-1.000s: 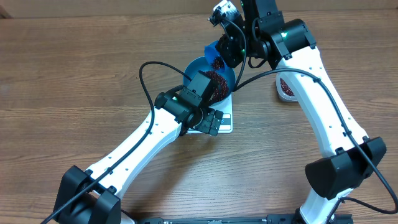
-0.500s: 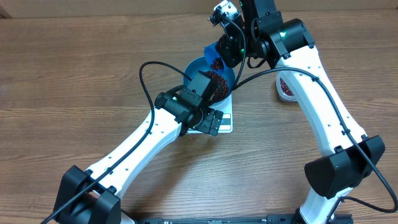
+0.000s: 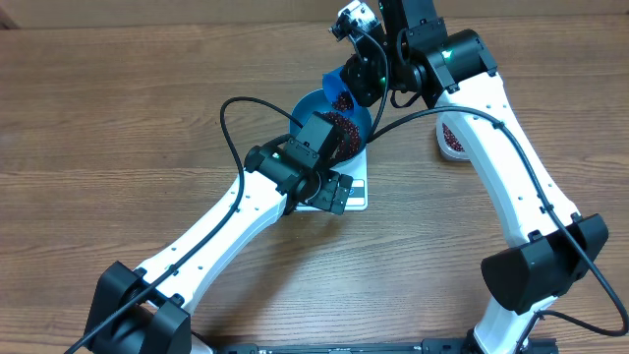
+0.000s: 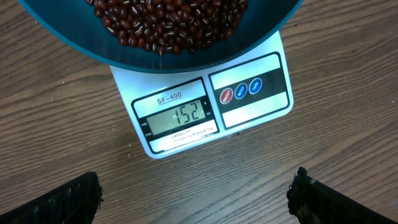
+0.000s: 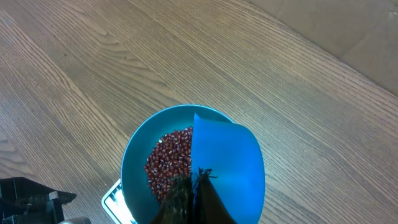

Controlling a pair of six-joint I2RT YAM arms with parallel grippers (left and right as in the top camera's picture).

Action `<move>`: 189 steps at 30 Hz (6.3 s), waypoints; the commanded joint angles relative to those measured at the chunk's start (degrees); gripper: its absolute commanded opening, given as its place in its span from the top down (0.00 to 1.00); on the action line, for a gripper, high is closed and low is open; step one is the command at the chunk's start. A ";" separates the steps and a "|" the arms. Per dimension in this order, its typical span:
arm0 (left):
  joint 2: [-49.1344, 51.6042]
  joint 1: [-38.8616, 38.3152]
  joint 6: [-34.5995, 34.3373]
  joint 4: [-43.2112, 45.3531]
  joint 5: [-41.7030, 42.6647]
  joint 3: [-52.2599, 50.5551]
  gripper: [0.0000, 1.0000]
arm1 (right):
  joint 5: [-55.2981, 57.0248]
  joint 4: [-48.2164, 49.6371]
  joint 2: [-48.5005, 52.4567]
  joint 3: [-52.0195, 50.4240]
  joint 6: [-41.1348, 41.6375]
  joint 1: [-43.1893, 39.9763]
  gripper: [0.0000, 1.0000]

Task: Scoop item into bowl and weigh 150g on scale
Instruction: 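Hold the scoop tilted over the bowl, shaking beans out slowly, then move the scoop with the right gripper back into the bean tub, then lift the scoop from the tub and carry it over the bowl, then tilt the scoop with the right gripper to pour beans into bowl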

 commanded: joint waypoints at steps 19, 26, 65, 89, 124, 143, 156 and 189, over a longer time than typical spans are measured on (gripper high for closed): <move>-0.22 -0.02 1.27 -0.13 -0.50 0.22 0.00 | -0.17 1.84 0.26 0.11 6.08 0.13 0.96; -0.22 -0.02 1.29 -0.13 -0.50 0.22 0.00 | -1.14 2.99 0.26 0.13 18.32 -2.27 0.96; -0.22 -0.02 1.29 -0.13 -0.50 0.22 0.00 | 17.68 -14.69 1.16 0.11 19.19 -29.44 0.96; -0.22 -0.02 1.29 -0.13 -0.50 0.22 0.00 | 44.04 -14.43 1.51 0.11 17.88 -17.09 0.96; -0.22 -0.02 1.29 -0.13 -0.50 0.22 0.01 | -22.49 -1.44 1.55 0.11 10.05 -12.66 0.96; -0.22 -0.02 1.29 -0.13 -0.50 0.22 0.01 | -12.57 -2.34 7.06 -0.22 -11.45 -4.98 0.96; -0.22 -0.02 1.29 -0.13 -0.50 0.22 0.00 | -12.57 0.57 10.67 -0.22 -16.70 -3.74 0.96; -0.22 -0.02 1.29 -0.13 -0.50 0.22 0.01 | -13.00 -0.04 14.12 -0.22 -20.83 -3.54 0.96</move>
